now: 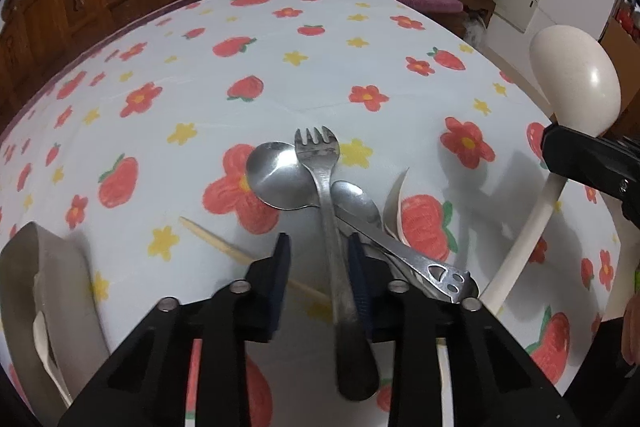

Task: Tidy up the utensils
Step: 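Grasp the white plastic rice paddle with the right tool while the left grasps a steel fork, then lift the steel fork with the left tool while the right holds the paddle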

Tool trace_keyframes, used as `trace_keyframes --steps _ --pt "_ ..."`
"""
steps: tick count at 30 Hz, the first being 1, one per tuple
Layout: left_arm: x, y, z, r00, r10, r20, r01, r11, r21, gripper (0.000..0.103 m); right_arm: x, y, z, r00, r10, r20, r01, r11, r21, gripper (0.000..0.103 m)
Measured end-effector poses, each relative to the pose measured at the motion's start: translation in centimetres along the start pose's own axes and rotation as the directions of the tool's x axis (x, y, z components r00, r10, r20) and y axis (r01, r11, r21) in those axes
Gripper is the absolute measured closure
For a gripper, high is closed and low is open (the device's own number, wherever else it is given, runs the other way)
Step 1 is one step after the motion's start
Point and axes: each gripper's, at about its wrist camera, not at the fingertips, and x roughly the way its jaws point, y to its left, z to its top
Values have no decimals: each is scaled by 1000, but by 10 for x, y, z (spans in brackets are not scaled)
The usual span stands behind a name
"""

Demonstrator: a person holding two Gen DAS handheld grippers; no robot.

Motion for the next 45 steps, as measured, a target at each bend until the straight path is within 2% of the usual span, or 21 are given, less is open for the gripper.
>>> trace_keyframes --steps 2,3,4,14,22,23,27,33,38,45 --pt "3 -1 1 1000 4 -6 -4 1000 8 86 0 0 -1 1000 4 -1 -4 1000 5 98" --pt "4 -1 0 1000 6 -10 -6 1000 11 93 0 0 -1 1000 4 -2 -4 1000 5 98" --pt "5 -1 0 1000 6 -12 -6 1000 11 94 0 1 -1 1000 2 -4 -2 1000 1 98" --pt "-27 2 -15 999 9 34 -9 1000 5 95 -10 9 0 1000 -15 18 16 999 -47 98" --pt "-73 5 -24 994 6 105 -8 1000 12 96 -38 50 11 997 -32 76 44 985 -164 98" --pt "-76 6 -25 994 13 112 -14 1000 11 103 -39 54 13 996 -37 76 50 983 -174 98" --pt "-99 15 -26 989 4 149 -4 1000 -5 103 -39 64 12 996 -58 60 69 978 -197 98" --pt "-97 22 -31 991 19 134 -16 1000 -16 103 -34 67 3 996 -90 29 94 975 -201 98" --pt "-90 25 -39 995 -20 98 24 999 -45 103 -36 51 -4 994 -105 14 106 981 -164 98" --pt "-65 3 -67 997 -70 28 72 994 -82 80 -36 31 -15 992 -125 -13 123 984 -126 98"
